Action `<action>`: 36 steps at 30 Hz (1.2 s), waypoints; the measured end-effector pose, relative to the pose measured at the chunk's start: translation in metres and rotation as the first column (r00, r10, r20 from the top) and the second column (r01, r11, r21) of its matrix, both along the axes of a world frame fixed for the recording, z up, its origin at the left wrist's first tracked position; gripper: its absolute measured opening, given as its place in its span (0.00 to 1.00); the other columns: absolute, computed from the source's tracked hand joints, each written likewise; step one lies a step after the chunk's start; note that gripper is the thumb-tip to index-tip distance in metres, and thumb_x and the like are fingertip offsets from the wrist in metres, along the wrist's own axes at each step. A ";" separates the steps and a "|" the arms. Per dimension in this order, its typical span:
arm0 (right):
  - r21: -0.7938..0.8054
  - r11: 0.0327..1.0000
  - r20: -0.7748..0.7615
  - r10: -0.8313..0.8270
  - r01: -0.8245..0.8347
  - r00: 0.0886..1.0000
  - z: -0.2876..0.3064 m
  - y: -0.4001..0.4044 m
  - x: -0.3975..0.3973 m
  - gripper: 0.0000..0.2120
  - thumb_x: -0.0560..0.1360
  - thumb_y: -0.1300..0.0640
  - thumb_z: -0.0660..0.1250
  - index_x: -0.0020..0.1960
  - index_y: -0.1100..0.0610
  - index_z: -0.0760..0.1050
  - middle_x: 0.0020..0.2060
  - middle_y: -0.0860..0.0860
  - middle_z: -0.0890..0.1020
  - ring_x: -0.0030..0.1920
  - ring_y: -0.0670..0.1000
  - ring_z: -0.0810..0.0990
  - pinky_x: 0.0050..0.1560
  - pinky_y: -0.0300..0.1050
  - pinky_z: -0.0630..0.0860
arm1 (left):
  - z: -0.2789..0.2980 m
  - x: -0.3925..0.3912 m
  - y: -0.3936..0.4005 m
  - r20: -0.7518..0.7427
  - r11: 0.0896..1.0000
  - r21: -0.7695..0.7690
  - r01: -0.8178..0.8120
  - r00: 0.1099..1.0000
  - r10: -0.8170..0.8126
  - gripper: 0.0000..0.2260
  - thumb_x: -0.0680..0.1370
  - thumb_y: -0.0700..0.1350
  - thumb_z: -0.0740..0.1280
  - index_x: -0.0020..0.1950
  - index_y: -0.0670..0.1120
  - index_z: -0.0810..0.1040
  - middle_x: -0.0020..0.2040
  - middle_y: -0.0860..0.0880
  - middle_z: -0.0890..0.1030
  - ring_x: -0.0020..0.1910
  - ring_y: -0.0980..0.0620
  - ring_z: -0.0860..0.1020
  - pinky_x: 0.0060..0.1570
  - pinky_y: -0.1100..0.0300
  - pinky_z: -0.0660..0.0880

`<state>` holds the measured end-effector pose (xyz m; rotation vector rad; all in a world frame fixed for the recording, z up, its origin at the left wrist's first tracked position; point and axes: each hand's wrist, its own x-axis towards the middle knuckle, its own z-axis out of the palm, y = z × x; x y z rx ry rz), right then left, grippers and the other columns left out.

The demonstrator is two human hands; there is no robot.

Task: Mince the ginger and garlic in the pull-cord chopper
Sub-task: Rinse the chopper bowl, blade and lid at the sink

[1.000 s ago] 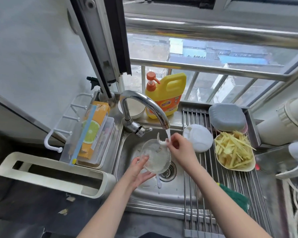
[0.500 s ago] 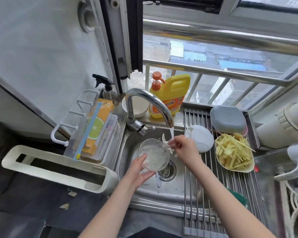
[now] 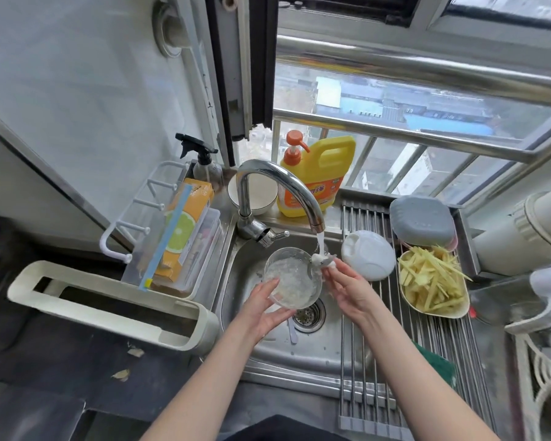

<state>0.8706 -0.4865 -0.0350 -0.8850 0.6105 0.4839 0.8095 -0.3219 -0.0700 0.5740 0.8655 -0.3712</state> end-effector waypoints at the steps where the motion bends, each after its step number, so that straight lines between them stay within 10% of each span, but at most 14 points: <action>1: 0.013 1.000 -0.007 -0.002 0.002 1.000 -0.003 -0.002 0.000 0.10 0.76 0.73 0.60 0.51 0.62 0.77 0.37 0.55 0.84 0.36 0.47 0.81 0.38 0.35 0.80 | 0.000 0.000 0.001 -0.002 1.000 0.003 0.006 1.000 -0.006 0.10 0.76 0.42 0.68 0.55 0.44 0.72 0.59 0.37 0.71 0.55 0.34 0.76 0.42 0.42 0.79; 10: 0.078 0.996 0.016 -0.035 0.034 0.999 -0.003 -0.009 0.004 0.09 0.67 0.71 0.66 0.45 0.63 0.81 0.38 0.57 0.84 0.35 0.48 0.83 0.42 0.37 0.81 | 0.000 0.001 0.000 0.010 1.000 0.007 0.019 1.000 -0.019 0.14 0.75 0.42 0.70 0.59 0.44 0.71 0.60 0.37 0.73 0.52 0.35 0.78 0.46 0.40 0.79; 15: -0.237 0.969 0.107 0.097 -0.069 0.990 -0.004 -0.003 0.011 0.07 0.75 0.59 0.68 0.45 0.63 0.77 0.35 0.55 0.82 0.33 0.47 0.81 0.35 0.34 0.79 | 0.001 0.003 0.000 0.004 1.000 0.013 0.018 1.000 -0.018 0.12 0.76 0.41 0.69 0.57 0.44 0.72 0.58 0.37 0.73 0.49 0.35 0.78 0.41 0.42 0.81; 24: -0.783 0.620 0.331 0.485 -0.051 0.810 0.004 0.009 0.009 0.06 0.71 0.58 0.74 0.47 0.55 0.79 0.40 0.54 0.83 0.41 0.50 0.80 0.44 0.44 0.79 | 0.001 -0.001 0.004 0.005 1.000 0.015 0.014 1.000 -0.015 0.17 0.76 0.42 0.68 0.64 0.43 0.70 0.61 0.36 0.72 0.51 0.37 0.77 0.39 0.45 0.82; 36: -0.850 0.526 0.380 0.565 0.035 0.732 -0.004 -0.005 -0.011 0.09 0.73 0.63 0.69 0.46 0.50 0.81 0.42 0.46 0.83 0.44 0.45 0.80 0.46 0.37 0.76 | 0.000 0.005 0.002 0.028 0.995 0.059 0.082 0.996 -0.083 0.18 0.77 0.39 0.67 0.65 0.45 0.69 0.57 0.39 0.73 0.49 0.38 0.78 0.41 0.45 0.81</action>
